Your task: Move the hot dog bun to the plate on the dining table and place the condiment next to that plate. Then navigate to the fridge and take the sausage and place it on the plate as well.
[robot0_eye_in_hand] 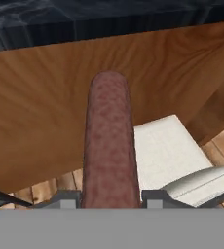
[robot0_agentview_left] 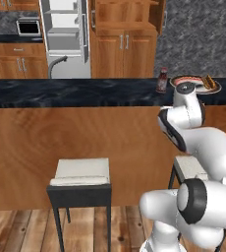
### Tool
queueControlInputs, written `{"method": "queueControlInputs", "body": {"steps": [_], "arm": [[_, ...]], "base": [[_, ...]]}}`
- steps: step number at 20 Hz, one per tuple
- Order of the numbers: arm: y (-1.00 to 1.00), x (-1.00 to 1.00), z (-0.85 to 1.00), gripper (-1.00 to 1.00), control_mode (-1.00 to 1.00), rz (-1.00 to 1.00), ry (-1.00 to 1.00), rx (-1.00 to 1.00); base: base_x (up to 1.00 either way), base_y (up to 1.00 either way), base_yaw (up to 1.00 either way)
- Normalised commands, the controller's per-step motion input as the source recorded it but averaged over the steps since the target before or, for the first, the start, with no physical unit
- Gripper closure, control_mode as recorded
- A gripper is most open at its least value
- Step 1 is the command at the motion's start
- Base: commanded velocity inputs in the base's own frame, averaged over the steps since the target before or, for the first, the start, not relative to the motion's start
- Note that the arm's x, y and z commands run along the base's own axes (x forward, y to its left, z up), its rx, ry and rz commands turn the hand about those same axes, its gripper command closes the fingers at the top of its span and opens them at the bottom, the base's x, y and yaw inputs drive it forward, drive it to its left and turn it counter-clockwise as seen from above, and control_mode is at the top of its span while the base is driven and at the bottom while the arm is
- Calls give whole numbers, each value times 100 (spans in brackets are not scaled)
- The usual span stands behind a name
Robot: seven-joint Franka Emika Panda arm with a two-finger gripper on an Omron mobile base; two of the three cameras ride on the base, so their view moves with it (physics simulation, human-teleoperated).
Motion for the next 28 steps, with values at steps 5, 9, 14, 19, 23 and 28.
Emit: {"method": "queueControlInputs", "body": {"steps": [5,9,14,19,23,28], "arm": [[-57,7,49,100,-100,0,-35,7],[-47,0,28,100,-100,0,-35,0],[-13,5,28,100,-100,0,-18,-4],[-9,25,53,100,-100,0,-2,-5],[-17,19,54,100,-100,0,0,-1],[-19,37,36,100,-100,0,10,0]], "base": [[0,0,0],[0,0,0],[0,0,0],[0,0,0],[0,0,0],[0,0,0]]}}
